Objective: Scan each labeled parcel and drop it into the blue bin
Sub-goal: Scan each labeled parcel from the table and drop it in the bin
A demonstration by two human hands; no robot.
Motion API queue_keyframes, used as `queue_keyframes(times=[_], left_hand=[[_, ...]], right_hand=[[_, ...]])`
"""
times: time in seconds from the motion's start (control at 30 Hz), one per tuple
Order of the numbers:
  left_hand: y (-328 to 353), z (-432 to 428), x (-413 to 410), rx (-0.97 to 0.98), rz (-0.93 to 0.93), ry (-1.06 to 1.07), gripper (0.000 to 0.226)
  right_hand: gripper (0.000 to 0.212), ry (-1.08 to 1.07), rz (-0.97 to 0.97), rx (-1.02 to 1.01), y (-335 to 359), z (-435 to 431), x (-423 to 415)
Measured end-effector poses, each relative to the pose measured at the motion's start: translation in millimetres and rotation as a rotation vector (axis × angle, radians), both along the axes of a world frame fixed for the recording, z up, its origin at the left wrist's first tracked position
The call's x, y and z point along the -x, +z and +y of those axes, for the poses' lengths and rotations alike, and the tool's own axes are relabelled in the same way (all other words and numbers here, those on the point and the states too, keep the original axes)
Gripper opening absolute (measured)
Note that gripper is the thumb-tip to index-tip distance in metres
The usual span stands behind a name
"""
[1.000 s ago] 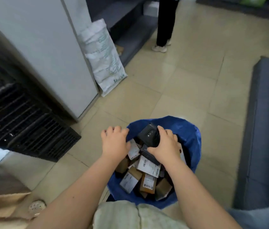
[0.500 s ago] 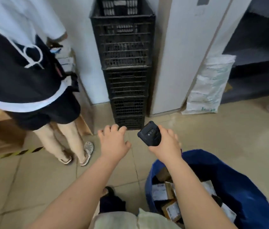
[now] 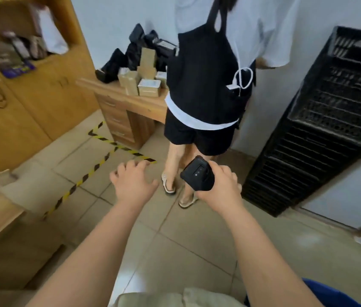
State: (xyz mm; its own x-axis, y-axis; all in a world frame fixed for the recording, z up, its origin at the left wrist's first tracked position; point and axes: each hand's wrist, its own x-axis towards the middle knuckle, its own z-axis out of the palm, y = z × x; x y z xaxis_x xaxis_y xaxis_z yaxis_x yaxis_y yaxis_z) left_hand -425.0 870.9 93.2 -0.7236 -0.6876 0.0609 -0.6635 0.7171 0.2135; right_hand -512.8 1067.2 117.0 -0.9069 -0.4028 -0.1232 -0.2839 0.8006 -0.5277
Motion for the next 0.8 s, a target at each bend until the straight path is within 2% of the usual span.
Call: queue_keyframes(times=[0.13, 0.33, 0.5, 0.8], left_hand=[[10.6, -86.6, -60.7, 0.052, -0.006, 0.156, 0.058], [19.8, -208.7, -166.3, 0.029, 0.032, 0.391, 0.059], [13.7, -287.8, -283.8, 0.003, 0.052, 0.649, 0.058], [9.8, -327.2, -435.7, -0.051, 0.093, 1.028, 0.058]], right_hand=[[0.075, 0.163, 0.011, 0.026, 10.0, -101.0, -35.1], [0.091, 0.426, 0.055, 0.031, 18.8, -258.8, -101.3], [0.088, 0.668, 0.071, 0.032, 18.8, -375.0, -183.4], [0.088, 1.011, 0.042, 0.098, 15.3, -489.0, -310.2]])
